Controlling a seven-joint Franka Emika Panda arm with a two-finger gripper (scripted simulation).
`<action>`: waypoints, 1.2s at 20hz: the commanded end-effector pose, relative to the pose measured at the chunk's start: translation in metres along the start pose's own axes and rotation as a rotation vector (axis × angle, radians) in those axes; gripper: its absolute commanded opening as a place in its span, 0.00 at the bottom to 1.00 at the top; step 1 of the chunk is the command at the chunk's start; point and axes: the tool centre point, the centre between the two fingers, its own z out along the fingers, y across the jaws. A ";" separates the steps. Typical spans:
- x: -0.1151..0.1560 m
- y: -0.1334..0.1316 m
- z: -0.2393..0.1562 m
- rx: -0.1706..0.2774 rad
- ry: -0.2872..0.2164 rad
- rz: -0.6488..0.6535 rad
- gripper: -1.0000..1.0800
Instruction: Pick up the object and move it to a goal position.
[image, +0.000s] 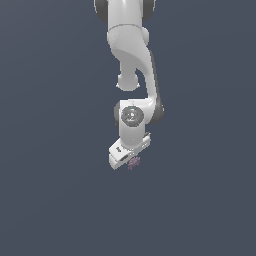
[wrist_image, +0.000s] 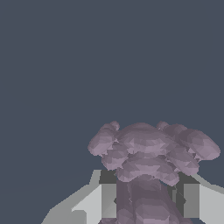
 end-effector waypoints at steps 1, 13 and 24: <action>0.000 0.000 0.000 0.000 0.000 0.000 0.00; -0.008 0.004 -0.011 0.000 0.000 0.000 0.00; -0.055 0.028 -0.077 -0.001 0.000 0.000 0.00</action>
